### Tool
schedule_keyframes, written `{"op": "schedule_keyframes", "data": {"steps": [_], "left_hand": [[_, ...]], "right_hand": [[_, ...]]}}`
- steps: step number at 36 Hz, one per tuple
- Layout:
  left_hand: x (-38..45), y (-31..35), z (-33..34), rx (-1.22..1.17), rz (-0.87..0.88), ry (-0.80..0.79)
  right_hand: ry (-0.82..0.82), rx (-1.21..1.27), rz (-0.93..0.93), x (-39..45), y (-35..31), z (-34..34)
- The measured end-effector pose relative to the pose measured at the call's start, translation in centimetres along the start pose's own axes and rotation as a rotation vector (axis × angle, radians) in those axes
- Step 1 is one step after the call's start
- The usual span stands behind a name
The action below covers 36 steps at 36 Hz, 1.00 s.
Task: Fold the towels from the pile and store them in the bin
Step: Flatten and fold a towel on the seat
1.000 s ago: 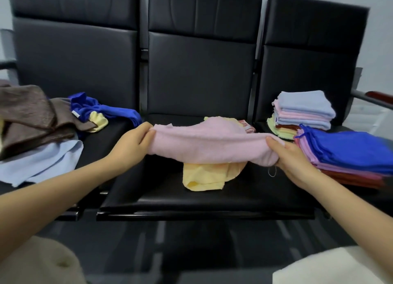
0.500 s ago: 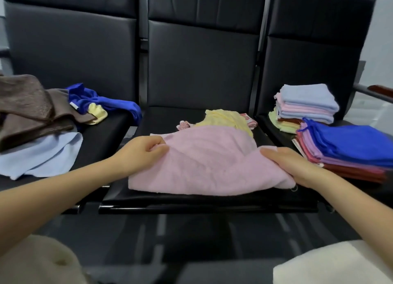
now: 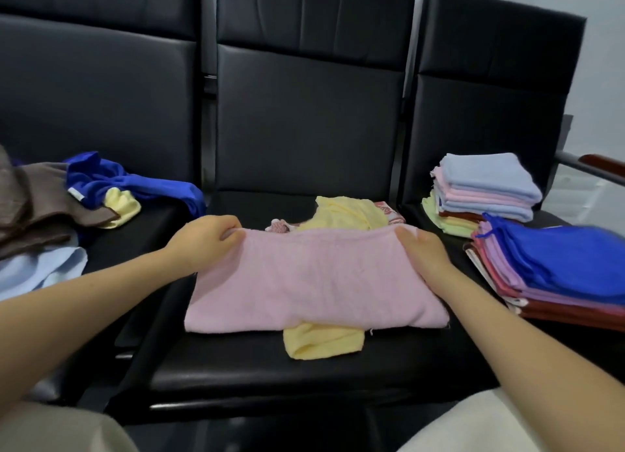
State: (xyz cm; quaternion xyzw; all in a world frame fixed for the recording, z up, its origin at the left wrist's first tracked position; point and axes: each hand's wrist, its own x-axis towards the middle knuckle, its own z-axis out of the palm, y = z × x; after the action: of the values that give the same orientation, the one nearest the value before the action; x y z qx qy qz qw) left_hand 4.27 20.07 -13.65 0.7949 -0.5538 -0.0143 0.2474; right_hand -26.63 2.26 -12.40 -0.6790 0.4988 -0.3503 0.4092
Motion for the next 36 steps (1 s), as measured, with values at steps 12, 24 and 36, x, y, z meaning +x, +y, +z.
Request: {"op": "schedule_keyframes", "data": {"steps": [12,24,36], "left_hand": [[2.9,-1.6,2.5,0.121,-0.11,-0.028],[2.2,-2.6,1.6,0.052,-0.254,-0.066],[-1.7,-0.6,1.2,-0.052,-0.286,-0.055]], "right_hand": [[-0.057,-0.195,-0.065,2.5,1.1,2.2],[-0.07,-0.258,0.187,2.7,1.3,0.9],[-0.147,-0.124,0.272,-0.7,0.4,-1.3]]}}
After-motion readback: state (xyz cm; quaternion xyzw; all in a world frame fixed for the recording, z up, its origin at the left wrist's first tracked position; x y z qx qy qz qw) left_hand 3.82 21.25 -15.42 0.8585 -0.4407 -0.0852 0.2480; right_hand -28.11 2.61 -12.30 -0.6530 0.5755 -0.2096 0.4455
